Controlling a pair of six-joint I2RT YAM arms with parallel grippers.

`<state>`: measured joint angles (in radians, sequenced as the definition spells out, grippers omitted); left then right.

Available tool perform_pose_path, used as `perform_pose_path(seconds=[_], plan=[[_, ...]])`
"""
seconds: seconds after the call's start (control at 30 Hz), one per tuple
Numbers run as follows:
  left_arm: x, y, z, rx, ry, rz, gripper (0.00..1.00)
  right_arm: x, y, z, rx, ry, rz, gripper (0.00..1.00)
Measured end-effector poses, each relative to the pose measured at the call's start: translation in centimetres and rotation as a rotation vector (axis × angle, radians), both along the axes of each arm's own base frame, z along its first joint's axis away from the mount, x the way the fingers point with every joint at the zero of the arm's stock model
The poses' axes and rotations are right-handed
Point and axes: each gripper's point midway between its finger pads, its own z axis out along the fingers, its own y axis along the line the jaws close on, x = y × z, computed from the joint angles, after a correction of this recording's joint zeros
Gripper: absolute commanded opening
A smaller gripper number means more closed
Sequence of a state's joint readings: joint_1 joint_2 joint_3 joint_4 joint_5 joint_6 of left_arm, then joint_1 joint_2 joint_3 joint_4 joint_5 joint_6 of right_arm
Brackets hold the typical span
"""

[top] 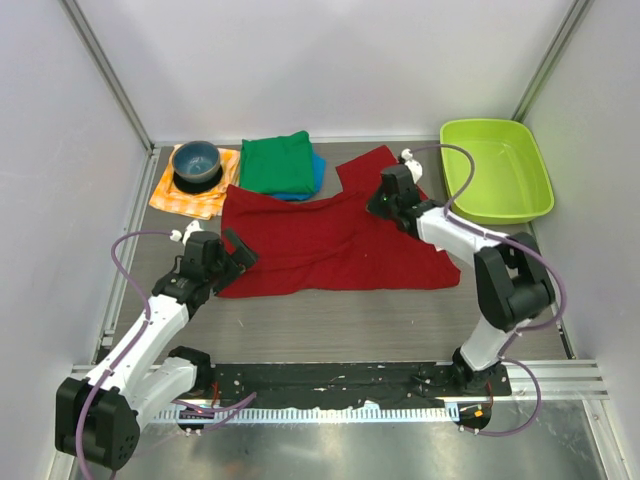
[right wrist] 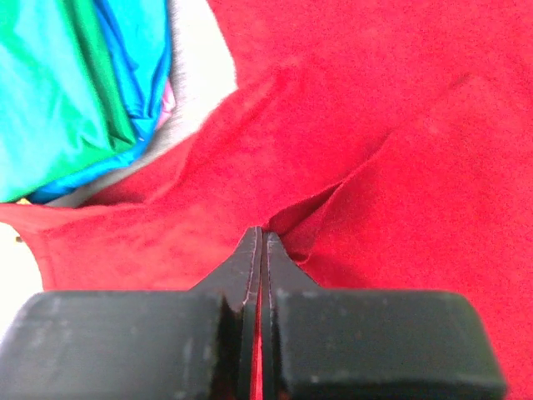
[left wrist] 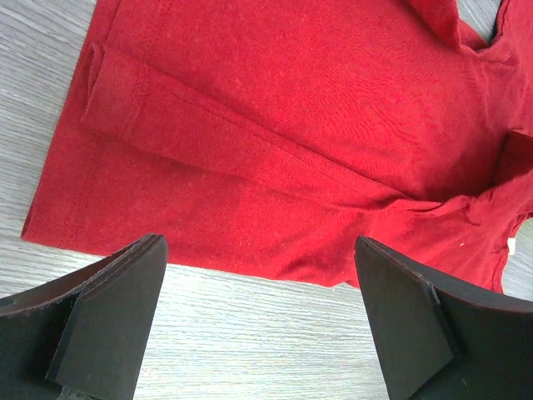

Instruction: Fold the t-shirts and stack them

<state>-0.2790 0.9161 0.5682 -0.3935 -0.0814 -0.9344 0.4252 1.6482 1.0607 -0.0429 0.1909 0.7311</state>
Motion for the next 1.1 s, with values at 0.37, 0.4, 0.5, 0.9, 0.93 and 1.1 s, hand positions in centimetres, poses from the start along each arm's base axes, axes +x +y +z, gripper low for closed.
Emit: perform_pose_path(seconds=[0.37,0.4,0.5,0.9,0.93,1.1], plan=[[0.0,0.0,-0.1,0.001,0.002,-0.001,1.0,3.3,6.6,-6.3,0.104,0.092,0.233,0.97],[-0.1,0.0,-0.2,0.001,0.003,-0.001,1.0,2.6,6.3,-6.4,0.102,0.087,0.236,0.97],[-0.2,0.0,-0.4,0.002,0.009,-0.001,1.0,0.0,4.8,-5.3,0.09,0.051,0.227,0.98],[1.0,-1.5,-3.2,-0.024,0.087,-0.047,1.0,-6.1,-3.3,8.1,0.021,-0.283,0.027,0.99],[1.0,-1.7,-3.8,-0.026,0.105,-0.052,1.0,-6.5,-3.9,7.1,0.0,-0.26,0.009,0.99],[1.9,-2.8,-5.3,-0.052,0.143,-0.08,1.0,-9.0,-6.0,0.5,-0.102,-0.081,-0.028,0.99]])
